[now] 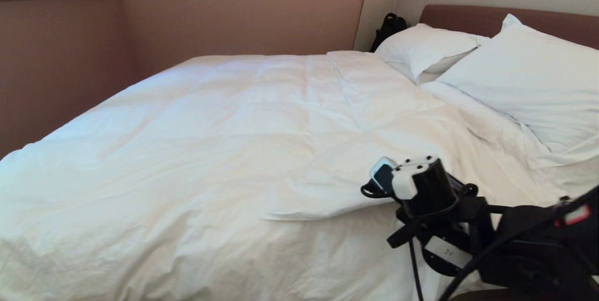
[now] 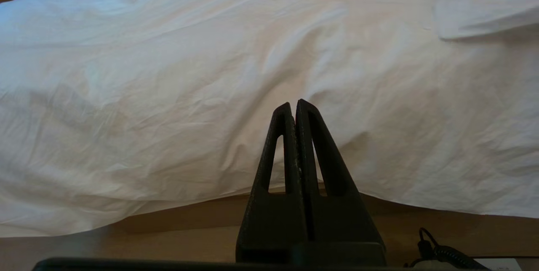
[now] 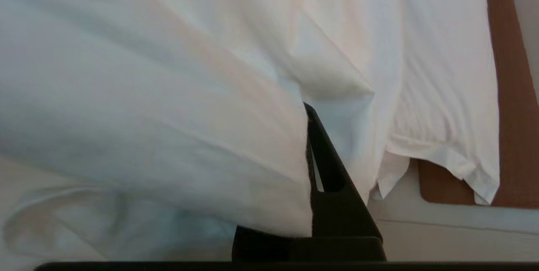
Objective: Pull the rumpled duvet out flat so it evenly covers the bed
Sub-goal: Flatten the corners of the folded blanket
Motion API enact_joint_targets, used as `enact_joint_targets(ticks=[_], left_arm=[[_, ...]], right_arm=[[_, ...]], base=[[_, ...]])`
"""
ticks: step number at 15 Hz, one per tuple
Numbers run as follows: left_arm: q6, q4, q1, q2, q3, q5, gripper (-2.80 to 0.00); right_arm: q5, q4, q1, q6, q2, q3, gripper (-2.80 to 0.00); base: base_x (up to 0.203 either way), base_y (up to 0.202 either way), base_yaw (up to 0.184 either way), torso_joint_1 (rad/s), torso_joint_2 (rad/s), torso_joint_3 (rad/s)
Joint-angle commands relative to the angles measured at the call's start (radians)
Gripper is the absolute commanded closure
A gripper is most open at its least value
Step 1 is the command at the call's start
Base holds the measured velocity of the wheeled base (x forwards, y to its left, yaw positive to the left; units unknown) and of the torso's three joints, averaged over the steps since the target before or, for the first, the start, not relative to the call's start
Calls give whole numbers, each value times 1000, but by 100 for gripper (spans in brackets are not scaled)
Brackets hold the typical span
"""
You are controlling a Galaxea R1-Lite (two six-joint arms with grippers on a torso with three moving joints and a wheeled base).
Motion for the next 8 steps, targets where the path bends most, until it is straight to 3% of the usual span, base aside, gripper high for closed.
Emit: enact_joint_targets(ticks=[1, 8], left_arm=[[1, 0, 0, 0, 0, 0, 0], [1, 0, 0, 0, 0, 0, 0]], right_arm=[[-6, -2, -23, -3, -181, 69, 0], [-3, 26, -185, -8, -507, 274, 0]], base=[[0, 0, 0, 0, 0, 0], [0, 0, 0, 0, 0, 0]])
